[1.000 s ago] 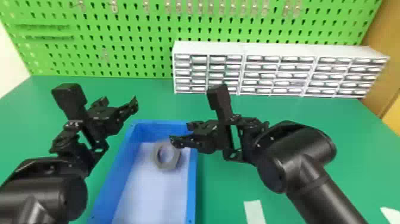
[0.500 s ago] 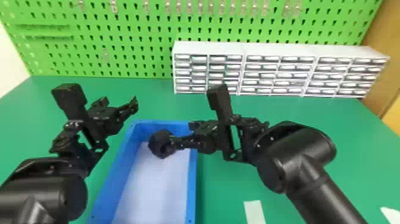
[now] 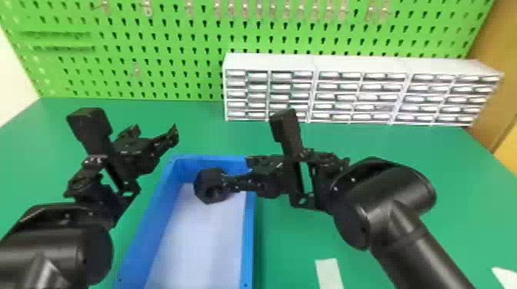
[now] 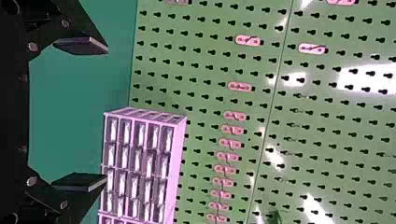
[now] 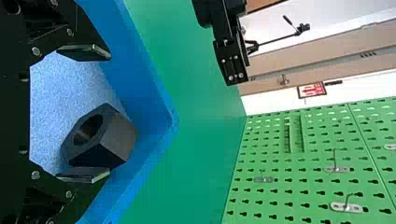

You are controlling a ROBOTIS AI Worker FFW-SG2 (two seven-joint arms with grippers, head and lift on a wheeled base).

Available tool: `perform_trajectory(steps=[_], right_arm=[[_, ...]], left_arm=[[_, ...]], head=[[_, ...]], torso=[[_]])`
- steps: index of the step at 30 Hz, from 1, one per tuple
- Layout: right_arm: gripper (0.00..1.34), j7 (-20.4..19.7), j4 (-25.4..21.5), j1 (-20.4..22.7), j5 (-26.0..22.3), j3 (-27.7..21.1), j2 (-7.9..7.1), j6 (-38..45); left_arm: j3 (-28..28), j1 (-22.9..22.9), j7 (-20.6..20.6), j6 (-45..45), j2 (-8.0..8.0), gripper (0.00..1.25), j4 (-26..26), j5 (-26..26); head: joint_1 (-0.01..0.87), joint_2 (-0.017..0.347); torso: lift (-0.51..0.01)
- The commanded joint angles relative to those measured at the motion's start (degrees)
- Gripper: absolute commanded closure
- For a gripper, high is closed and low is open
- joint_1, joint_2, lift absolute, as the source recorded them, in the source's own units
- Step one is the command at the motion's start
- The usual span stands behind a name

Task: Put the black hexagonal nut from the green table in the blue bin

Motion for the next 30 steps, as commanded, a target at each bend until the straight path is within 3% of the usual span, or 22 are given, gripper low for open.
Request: perform_trajectory(steps=[1,15,22,30], right_arm=[[0.4,-0.02,0.0,0.84,1.3,-1.17,0.23,-1.03],[0.4,-0.38,-0.79,4.18,7.89,-6.88,0.67,-5.51],[0.4,-2.66,-2.37,7.96,11.58,-13.21,0.93,-9.46],[0.4,-4.77,-4.92,12.79,15.36,-22.53,3.22,-16.05]], left_arm=[[0.23,0.15,0.0,0.0,0.0,0.29,0.0,0.0],[0.67,0.59,0.0,0.0,0.0,0.29,0.0,0.0],[1.02,0.86,0.0,0.0,0.0,0.29,0.0,-0.26],[1.81,1.38,0.09,0.0,0.0,0.29,0.0,-0.53]], head=[[0.666,0.032],[0.666,0.032],[0.666,0.032],[0.666,0.032]], torso=[[-0.1],[-0.1],[-0.1],[-0.1]])
